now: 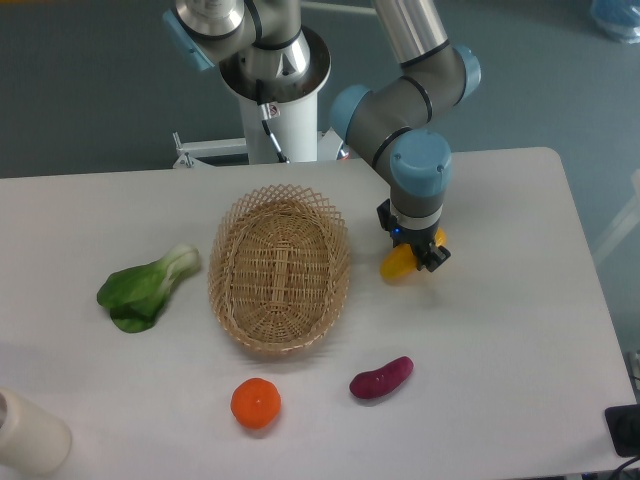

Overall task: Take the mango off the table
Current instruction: 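Lift the grasped mango up off the table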

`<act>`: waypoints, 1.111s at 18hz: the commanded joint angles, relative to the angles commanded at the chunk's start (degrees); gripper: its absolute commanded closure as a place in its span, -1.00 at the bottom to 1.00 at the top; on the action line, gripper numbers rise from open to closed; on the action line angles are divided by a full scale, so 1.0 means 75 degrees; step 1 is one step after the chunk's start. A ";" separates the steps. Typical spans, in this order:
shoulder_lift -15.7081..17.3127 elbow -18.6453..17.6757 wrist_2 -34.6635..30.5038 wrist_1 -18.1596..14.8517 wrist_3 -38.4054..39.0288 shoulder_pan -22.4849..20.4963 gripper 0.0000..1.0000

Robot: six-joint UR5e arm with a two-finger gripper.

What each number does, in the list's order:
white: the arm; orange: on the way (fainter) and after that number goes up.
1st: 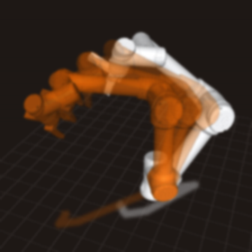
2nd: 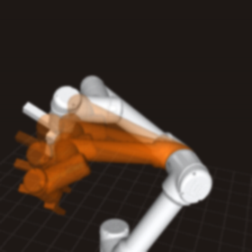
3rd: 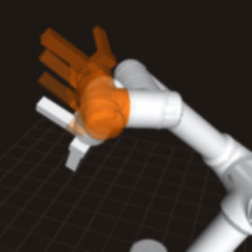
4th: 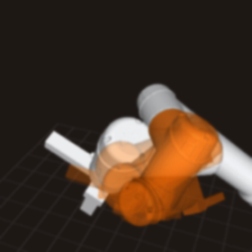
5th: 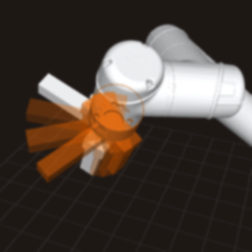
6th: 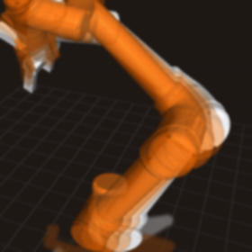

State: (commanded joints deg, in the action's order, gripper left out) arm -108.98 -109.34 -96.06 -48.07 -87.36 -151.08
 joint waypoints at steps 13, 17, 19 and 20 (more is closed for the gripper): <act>-0.0093 0.1382 0.0491 -0.1043 0.0000 -0.0035 -0.18; -0.0246 0.1722 0.0515 -0.1043 0.0000 -0.0059 -0.09; -0.0316 0.1852 0.0574 -0.1032 0.0000 -0.0047 -0.10; -0.0340 0.1864 0.0574 -0.0985 0.0000 -0.0047 -0.10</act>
State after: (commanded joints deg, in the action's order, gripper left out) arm -111.53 -95.36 -91.76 -55.46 -87.36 -151.44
